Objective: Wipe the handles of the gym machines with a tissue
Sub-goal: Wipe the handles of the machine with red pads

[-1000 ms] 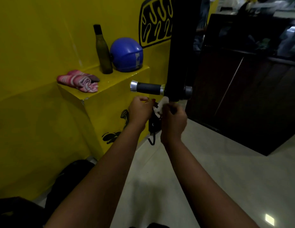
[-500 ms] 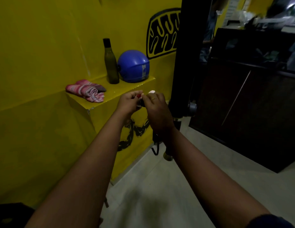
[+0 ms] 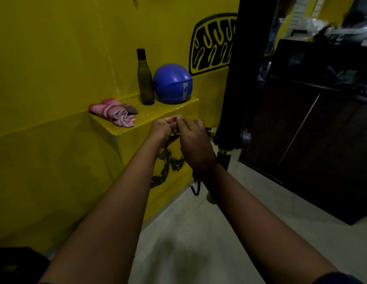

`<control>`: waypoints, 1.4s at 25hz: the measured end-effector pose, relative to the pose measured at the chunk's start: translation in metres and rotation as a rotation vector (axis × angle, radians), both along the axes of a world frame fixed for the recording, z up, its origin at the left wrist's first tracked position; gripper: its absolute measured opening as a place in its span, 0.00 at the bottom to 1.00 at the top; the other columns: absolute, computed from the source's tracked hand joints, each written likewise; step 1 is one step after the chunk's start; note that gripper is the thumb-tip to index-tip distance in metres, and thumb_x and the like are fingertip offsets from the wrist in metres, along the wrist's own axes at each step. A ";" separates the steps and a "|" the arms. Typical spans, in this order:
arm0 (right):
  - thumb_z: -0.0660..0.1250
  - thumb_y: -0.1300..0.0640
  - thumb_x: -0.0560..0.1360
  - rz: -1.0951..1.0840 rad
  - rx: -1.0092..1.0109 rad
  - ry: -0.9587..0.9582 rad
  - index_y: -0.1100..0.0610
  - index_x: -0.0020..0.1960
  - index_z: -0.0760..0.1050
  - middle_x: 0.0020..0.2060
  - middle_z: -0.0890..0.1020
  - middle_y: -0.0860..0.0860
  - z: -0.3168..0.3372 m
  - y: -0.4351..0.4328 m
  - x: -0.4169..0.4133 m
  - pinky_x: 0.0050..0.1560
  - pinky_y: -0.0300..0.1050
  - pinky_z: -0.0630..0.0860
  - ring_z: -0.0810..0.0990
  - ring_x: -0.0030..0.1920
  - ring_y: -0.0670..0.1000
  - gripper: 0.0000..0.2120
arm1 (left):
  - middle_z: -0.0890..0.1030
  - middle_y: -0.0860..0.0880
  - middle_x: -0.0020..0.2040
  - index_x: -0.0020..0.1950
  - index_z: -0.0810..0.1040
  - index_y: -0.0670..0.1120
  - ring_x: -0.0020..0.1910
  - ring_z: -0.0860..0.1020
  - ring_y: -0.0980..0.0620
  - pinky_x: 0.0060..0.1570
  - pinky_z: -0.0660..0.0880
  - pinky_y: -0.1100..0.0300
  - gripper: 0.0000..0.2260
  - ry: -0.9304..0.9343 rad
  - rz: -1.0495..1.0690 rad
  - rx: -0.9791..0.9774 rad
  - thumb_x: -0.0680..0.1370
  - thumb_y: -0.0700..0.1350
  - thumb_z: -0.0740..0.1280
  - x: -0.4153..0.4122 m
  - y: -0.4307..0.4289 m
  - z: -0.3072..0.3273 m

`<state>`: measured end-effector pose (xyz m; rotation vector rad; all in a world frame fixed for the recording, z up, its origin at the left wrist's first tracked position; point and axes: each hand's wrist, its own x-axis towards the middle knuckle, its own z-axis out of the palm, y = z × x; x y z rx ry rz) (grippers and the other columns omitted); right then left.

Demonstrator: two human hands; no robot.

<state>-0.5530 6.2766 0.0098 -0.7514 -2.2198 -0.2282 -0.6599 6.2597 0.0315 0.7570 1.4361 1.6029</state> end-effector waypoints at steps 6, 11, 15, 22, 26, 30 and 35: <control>0.62 0.66 0.77 -0.064 0.311 0.021 0.68 0.60 0.76 0.54 0.80 0.62 -0.035 0.017 0.043 0.56 0.52 0.77 0.79 0.55 0.61 0.13 | 0.81 0.48 0.59 0.64 0.78 0.43 0.48 0.79 0.57 0.42 0.76 0.64 0.13 -0.002 0.030 0.006 0.80 0.38 0.62 0.005 0.003 -0.001; 0.59 0.66 0.75 0.031 0.371 -0.035 0.69 0.60 0.77 0.51 0.81 0.63 -0.019 0.014 0.006 0.50 0.51 0.77 0.79 0.49 0.61 0.16 | 0.82 0.46 0.57 0.62 0.78 0.41 0.51 0.80 0.54 0.49 0.78 0.61 0.13 -0.031 0.011 0.020 0.79 0.36 0.63 0.002 0.000 0.000; 0.67 0.64 0.75 -0.039 0.585 -0.119 0.63 0.57 0.79 0.52 0.82 0.58 -0.036 0.028 0.060 0.59 0.51 0.72 0.78 0.56 0.58 0.11 | 0.82 0.49 0.58 0.60 0.79 0.44 0.52 0.79 0.54 0.51 0.75 0.59 0.12 0.013 0.031 -0.003 0.80 0.37 0.62 0.003 0.004 -0.002; 0.63 0.61 0.74 -0.386 0.324 -0.090 0.61 0.56 0.79 0.47 0.83 0.57 -0.014 0.010 0.022 0.55 0.48 0.68 0.81 0.49 0.56 0.13 | 0.82 0.49 0.56 0.60 0.80 0.44 0.53 0.79 0.52 0.50 0.75 0.59 0.12 0.047 0.082 -0.020 0.79 0.37 0.63 0.005 0.007 -0.003; 0.66 0.62 0.74 -0.495 0.409 -0.196 0.61 0.54 0.80 0.46 0.82 0.56 -0.027 -0.001 0.040 0.56 0.50 0.65 0.81 0.48 0.56 0.10 | 0.82 0.49 0.57 0.59 0.80 0.45 0.54 0.78 0.51 0.50 0.75 0.59 0.12 0.074 0.091 -0.022 0.79 0.37 0.63 0.007 0.008 -0.004; 0.68 0.57 0.73 -0.595 0.371 -0.478 0.55 0.44 0.80 0.38 0.81 0.51 0.006 -0.013 0.036 0.55 0.49 0.69 0.80 0.42 0.52 0.03 | 0.82 0.48 0.57 0.58 0.80 0.45 0.55 0.79 0.50 0.54 0.76 0.55 0.11 0.080 0.111 -0.021 0.79 0.36 0.64 0.007 0.009 -0.004; 0.54 0.53 0.79 -0.808 0.045 -0.722 0.40 0.54 0.76 0.43 0.82 0.41 0.052 0.013 -0.005 0.68 0.44 0.56 0.76 0.46 0.39 0.14 | 0.81 0.47 0.58 0.56 0.81 0.46 0.55 0.79 0.49 0.57 0.76 0.52 0.11 0.103 0.127 -0.034 0.80 0.36 0.62 0.007 0.011 -0.004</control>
